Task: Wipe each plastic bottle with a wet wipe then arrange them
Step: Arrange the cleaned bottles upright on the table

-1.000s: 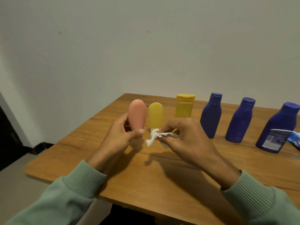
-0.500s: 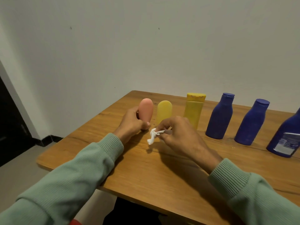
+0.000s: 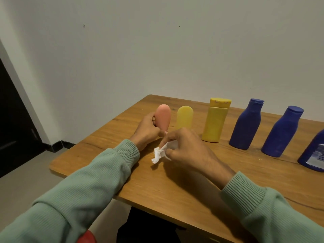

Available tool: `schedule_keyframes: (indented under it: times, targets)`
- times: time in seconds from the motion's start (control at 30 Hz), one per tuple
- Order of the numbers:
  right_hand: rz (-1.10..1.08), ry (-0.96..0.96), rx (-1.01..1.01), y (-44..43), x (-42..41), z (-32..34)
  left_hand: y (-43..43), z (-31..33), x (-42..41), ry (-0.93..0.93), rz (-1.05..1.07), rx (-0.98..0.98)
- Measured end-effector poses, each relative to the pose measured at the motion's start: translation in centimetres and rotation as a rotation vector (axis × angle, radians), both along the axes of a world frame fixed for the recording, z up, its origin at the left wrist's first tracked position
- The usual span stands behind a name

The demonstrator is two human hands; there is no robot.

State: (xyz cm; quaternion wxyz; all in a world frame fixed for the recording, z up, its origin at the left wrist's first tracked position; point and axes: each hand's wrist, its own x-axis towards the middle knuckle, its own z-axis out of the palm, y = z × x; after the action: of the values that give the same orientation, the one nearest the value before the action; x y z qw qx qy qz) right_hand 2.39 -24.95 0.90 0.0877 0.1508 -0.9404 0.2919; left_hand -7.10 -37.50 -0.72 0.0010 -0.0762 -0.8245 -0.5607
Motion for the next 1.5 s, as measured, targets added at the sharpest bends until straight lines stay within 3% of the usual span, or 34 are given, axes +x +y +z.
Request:
schedule_keyframes:
  times: [0.17, 0.37, 0.7, 0.97, 1.27, 1.5]
  targets:
    - [0.057, 0.009, -0.018, -2.5, -0.1, -0.7, -1.5, 1.3, 0.7, -0.030, 0.100, 0.114]
    - [0.154, 0.036, -0.026, -5.1, -0.2, -1.0, -4.2, 4.1, 2.2, 0.205, 0.280, 0.144]
    - [0.191, -0.063, -0.076, -3.8, 1.1, 1.0, -1.7, 6.6, 5.3, 0.398, 0.145, 0.164]
    - [-0.008, 0.082, -0.138, 4.6, 4.2, 5.4, 4.4, 10.1, 8.7, 0.562, -0.126, 0.143]
    - [-0.344, 0.285, -0.152, 17.4, 9.4, 12.3, 15.2, 12.5, 9.5, 0.625, -0.434, -0.094]
    - [-0.612, 0.276, -0.116, 26.5, 11.7, 14.2, 23.7, 13.0, 8.8, 0.704, -0.603, -0.369]
